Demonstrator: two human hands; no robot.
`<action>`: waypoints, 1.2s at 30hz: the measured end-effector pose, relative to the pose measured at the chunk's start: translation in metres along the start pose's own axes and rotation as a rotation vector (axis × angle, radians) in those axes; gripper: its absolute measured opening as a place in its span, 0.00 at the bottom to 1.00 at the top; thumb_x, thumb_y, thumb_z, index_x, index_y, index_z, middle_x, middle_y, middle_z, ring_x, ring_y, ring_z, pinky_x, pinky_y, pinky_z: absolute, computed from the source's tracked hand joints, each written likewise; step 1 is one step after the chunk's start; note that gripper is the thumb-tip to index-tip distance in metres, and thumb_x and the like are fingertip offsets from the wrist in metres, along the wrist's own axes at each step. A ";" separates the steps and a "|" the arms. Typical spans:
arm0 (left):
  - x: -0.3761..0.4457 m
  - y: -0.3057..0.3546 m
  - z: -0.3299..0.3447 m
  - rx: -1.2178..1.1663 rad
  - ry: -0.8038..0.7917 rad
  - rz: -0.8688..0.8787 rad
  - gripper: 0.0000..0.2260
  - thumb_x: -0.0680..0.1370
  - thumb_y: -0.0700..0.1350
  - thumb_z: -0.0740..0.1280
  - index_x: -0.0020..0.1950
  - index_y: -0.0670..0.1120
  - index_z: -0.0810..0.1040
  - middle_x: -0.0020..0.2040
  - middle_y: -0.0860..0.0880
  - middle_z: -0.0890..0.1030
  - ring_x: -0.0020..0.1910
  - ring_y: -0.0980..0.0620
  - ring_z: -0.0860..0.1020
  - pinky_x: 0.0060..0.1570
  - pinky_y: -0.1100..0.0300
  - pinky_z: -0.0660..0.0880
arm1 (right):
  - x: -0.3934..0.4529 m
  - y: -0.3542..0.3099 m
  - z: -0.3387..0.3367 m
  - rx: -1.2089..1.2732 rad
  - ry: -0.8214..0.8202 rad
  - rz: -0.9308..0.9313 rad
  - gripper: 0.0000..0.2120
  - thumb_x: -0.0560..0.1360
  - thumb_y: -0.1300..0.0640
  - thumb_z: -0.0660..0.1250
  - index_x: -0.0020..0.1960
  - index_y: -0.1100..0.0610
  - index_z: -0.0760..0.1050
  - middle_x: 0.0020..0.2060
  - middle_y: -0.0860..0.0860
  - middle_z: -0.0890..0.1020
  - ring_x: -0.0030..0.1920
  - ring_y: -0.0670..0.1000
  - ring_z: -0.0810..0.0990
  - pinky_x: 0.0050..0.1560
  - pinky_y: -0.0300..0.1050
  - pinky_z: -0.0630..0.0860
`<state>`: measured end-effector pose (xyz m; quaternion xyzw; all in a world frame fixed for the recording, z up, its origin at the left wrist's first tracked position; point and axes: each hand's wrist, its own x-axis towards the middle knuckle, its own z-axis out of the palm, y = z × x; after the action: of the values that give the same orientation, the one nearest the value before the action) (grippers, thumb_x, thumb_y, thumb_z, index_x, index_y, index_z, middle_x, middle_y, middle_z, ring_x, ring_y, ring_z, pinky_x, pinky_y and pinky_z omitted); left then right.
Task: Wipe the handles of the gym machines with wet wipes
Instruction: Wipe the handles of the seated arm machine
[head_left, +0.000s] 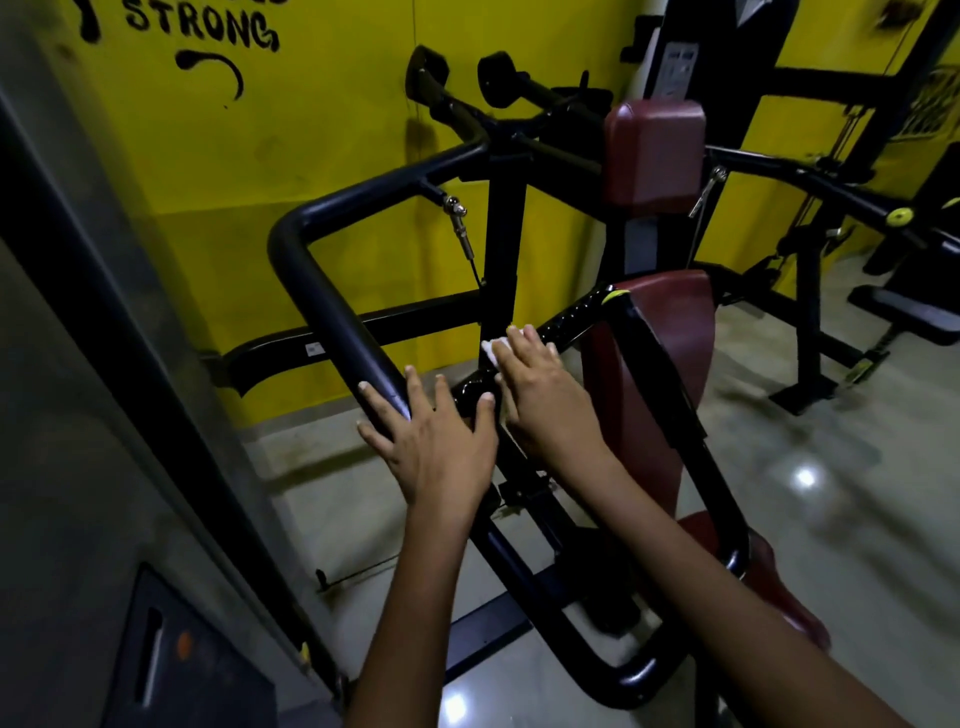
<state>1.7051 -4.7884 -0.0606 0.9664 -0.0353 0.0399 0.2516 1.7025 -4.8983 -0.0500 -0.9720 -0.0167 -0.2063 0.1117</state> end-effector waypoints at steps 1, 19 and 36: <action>-0.002 0.000 0.001 0.009 0.022 0.006 0.28 0.79 0.62 0.50 0.76 0.51 0.58 0.79 0.49 0.48 0.74 0.39 0.34 0.72 0.40 0.41 | -0.001 -0.001 0.001 0.018 -0.022 -0.019 0.23 0.81 0.59 0.53 0.75 0.56 0.57 0.75 0.54 0.57 0.76 0.52 0.49 0.74 0.45 0.44; -0.002 -0.005 0.001 -0.034 0.033 0.045 0.31 0.77 0.64 0.54 0.77 0.50 0.58 0.76 0.49 0.59 0.74 0.40 0.34 0.71 0.38 0.52 | 0.000 0.028 -0.008 -0.079 0.059 0.127 0.27 0.79 0.61 0.54 0.76 0.58 0.50 0.76 0.54 0.52 0.76 0.51 0.47 0.74 0.44 0.42; -0.004 -0.005 0.000 -0.032 0.033 0.043 0.30 0.78 0.63 0.54 0.76 0.48 0.60 0.76 0.49 0.61 0.74 0.40 0.34 0.70 0.39 0.51 | 0.000 0.008 -0.001 0.031 0.062 0.216 0.25 0.82 0.55 0.51 0.76 0.61 0.51 0.76 0.57 0.51 0.76 0.52 0.44 0.74 0.45 0.42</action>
<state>1.7018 -4.7838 -0.0629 0.9604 -0.0525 0.0604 0.2668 1.7027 -4.9061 -0.0503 -0.9594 0.0882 -0.2228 0.1489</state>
